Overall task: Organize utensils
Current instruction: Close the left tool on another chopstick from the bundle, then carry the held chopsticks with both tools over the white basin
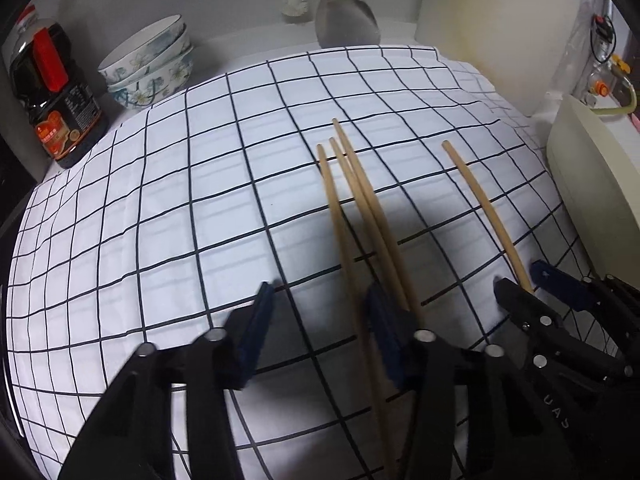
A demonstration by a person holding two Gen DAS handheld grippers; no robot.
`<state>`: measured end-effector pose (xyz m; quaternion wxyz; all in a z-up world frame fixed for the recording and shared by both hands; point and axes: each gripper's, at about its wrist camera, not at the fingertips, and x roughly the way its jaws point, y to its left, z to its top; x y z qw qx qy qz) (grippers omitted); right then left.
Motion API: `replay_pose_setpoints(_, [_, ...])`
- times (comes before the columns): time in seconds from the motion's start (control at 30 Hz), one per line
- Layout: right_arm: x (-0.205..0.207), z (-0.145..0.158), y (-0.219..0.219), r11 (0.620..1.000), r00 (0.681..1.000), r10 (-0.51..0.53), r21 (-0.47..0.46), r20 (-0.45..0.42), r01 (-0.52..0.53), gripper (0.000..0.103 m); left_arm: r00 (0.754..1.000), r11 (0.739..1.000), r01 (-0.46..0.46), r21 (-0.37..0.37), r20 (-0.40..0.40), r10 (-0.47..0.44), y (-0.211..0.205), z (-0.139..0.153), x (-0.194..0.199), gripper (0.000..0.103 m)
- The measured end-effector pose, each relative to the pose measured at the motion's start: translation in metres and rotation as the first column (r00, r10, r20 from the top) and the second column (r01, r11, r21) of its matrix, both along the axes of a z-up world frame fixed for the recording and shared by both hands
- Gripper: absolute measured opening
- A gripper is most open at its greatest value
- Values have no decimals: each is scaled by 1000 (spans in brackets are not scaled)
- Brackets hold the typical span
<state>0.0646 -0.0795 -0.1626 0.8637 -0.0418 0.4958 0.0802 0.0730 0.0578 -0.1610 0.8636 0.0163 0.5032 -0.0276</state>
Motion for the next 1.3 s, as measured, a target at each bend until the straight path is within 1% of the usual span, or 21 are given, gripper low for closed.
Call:
replay_pose_setpoints(0.03, [0,0,1,1000,1000,13,-1,-1,-13,19,1000,1000,5,-1,0,-5,-1,0,1,32])
replay_pose_setpoints(0.07, [-1,1,3,1000,1000,19,-6,-1,-19,8,1000,1000,9,-1,0,-9,-2,0,1,22])
replay_pose_setpoints(0.1, [-1,1,3,1000,1000,24,-10,-1,-24,7,1000,1000,15,-4,-2,-15,-3,0,2,14])
replay_pose_setpoints(0.13, [-1,1,3,1000,1000,24,-11,-4,-24,7,1000,1000,17,-6,-5,-17,-4,0,2,10])
replay_pose_setpoints(0.2, [-1,1,-1,1000,1000,16,11,-11,-16,7,1000,1000,13,-12,-10,-13,-4,0,1,9])
replay_pose_setpoints(0.43, [-5,4,-9,998,999,-7,64,-32,9,6,999,1000,-5,-16,-50,4,2,1,1,7])
replay_pose_setpoints(0.53, [-8,11,-12,996,1000,-16,85,-26,18,6,998,1000,-10,-20,-61,9,4,4,-3,7])
replay_pose_setpoints(0.63, [-11,22,-13,994,1000,-18,107,-13,20,6,998,1000,-11,-17,-55,10,5,12,-7,7])
replay_pose_setpoints(0.73, [-15,33,-12,992,1000,-12,127,0,12,6,999,1000,-9,-18,-35,8,7,26,-10,7])
replay_pose_setpoints(1.0, [-27,69,-19,986,999,4,164,46,-11,6,999,1000,6,-28,54,-5,0,73,-18,7])
replay_pose_setpoints(1.1, [-32,81,-29,984,998,-2,180,61,-9,6,996,999,23,-36,83,-20,-9,89,-19,7])
replay_pose_setpoints(1.3, [-41,100,-57,981,994,-41,193,104,21,6,991,996,72,-47,114,-66,-38,107,-19,7])
